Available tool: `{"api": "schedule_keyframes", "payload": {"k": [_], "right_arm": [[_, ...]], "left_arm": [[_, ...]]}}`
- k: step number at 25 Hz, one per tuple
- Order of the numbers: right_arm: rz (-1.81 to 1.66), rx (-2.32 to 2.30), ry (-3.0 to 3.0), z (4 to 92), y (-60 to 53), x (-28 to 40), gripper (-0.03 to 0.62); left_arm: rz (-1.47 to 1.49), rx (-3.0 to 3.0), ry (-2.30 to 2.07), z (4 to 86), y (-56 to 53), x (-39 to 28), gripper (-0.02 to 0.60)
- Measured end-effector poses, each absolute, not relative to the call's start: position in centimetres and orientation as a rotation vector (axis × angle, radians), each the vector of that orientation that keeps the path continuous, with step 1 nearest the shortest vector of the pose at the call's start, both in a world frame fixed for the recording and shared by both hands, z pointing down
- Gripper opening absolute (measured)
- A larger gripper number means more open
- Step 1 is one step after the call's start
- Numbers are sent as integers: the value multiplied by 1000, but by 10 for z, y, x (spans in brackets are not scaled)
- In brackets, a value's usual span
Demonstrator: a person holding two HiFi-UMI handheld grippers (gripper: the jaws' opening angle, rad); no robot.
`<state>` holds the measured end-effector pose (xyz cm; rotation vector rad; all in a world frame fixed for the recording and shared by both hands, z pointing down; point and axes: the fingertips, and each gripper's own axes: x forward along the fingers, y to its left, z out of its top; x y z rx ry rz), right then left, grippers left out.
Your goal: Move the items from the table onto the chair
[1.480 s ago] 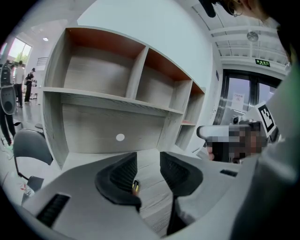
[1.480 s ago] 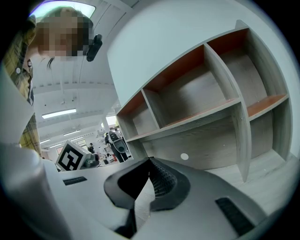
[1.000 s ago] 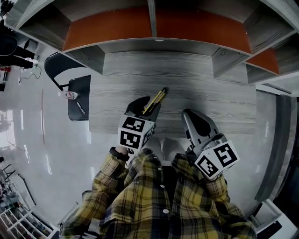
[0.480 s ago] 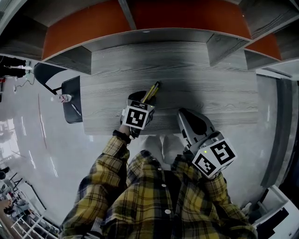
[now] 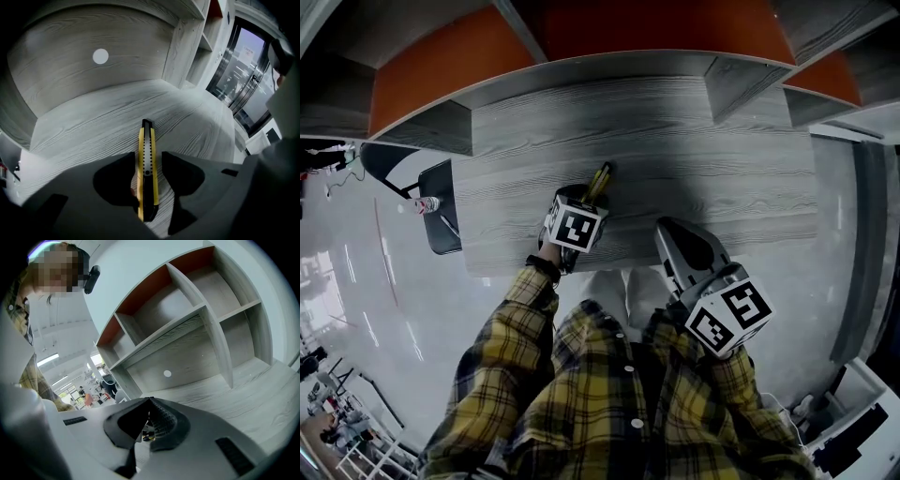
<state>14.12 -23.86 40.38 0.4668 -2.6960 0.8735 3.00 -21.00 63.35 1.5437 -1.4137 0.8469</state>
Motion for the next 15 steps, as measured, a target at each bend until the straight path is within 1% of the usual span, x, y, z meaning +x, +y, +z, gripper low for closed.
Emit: {"api": "schedule_keyframes", "payload": {"k": [6, 7, 8, 15], "right_arm": [[869, 483, -2685, 405, -239, 146, 17], [872, 488, -2681, 406, -238, 146, 17], [875, 492, -2678, 406, -238, 147, 17], [884, 488, -2666, 408, -235, 152, 17]], "left_arm": [[926, 1555, -1445, 636, -208, 30, 167], [928, 1553, -1443, 636, -208, 29, 128], [922, 1548, -1439, 636, -207, 29, 120], [857, 1524, -1447, 630, -201, 28, 118]]}}
